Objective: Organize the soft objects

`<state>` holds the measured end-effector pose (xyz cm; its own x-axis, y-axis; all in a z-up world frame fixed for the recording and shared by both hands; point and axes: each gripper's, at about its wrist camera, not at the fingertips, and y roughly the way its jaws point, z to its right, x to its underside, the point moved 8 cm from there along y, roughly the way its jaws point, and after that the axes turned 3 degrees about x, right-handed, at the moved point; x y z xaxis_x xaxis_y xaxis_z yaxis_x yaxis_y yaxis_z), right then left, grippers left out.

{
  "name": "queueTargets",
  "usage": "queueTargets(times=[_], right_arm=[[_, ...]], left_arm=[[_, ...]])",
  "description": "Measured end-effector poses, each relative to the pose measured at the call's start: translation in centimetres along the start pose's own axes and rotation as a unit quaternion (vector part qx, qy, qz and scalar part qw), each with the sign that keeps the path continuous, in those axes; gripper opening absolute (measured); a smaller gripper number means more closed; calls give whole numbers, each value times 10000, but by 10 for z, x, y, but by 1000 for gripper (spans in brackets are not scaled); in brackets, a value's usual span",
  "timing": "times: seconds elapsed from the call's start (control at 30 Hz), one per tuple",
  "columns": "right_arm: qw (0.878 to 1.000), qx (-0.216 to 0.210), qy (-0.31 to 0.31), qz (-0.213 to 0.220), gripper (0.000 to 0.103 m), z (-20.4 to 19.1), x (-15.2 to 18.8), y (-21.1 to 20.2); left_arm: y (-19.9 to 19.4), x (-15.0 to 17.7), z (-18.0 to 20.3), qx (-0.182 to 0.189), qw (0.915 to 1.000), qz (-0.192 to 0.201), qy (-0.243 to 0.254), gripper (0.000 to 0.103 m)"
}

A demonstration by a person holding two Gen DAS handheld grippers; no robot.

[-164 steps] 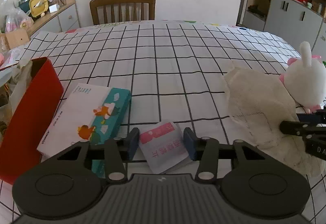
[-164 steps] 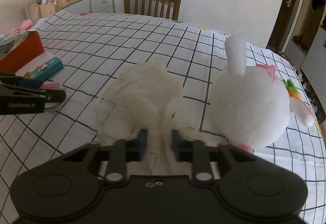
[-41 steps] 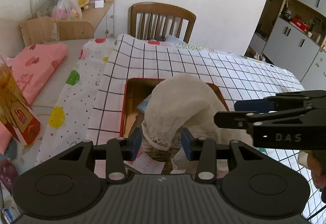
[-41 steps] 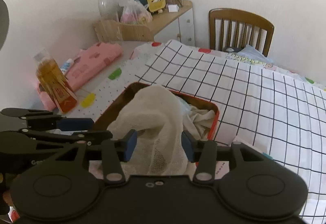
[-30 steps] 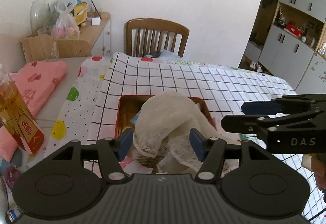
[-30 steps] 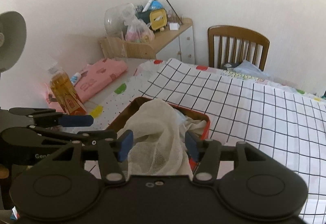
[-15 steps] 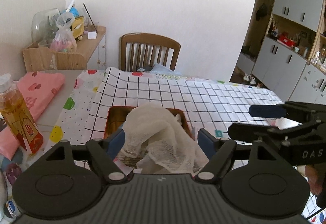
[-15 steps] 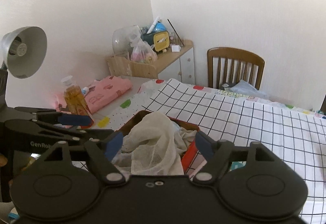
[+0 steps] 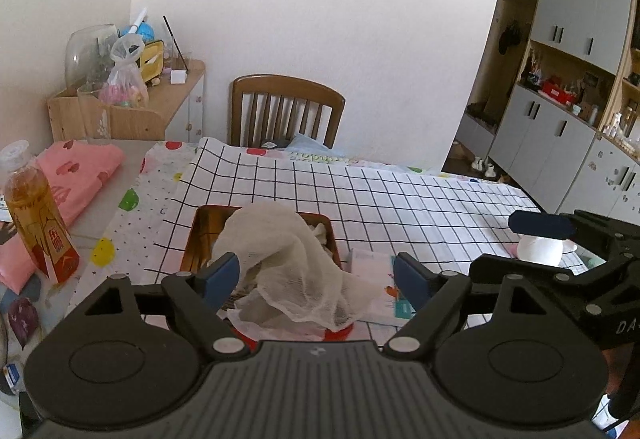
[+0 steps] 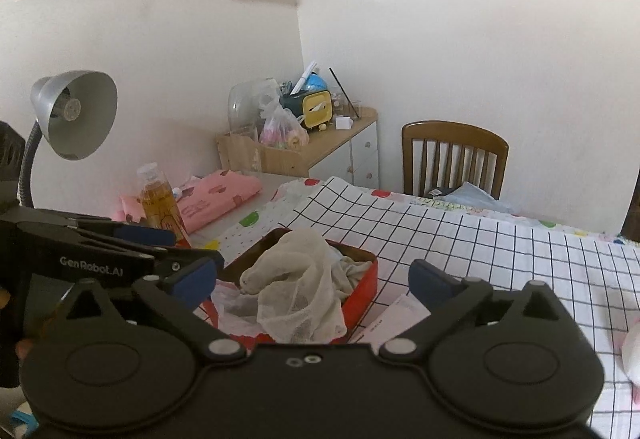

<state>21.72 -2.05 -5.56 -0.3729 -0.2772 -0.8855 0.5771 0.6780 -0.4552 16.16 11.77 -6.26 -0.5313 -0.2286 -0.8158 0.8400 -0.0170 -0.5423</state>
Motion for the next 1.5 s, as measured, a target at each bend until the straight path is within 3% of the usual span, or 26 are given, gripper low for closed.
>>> queueTargets(times=[0.1,0.5,1.5], right_arm=[[9999,85,104,32,103,7,1,-7],[9987,332,368,150,103,26,5,-25],[9983,386,362,263,103,19,10,-38]], left_arm=[[-5,1,7,35,10000,73,20,99],[-22,6,33,81,9996,233,125,101],[-40,8,37,-138,9976,498,468,101]])
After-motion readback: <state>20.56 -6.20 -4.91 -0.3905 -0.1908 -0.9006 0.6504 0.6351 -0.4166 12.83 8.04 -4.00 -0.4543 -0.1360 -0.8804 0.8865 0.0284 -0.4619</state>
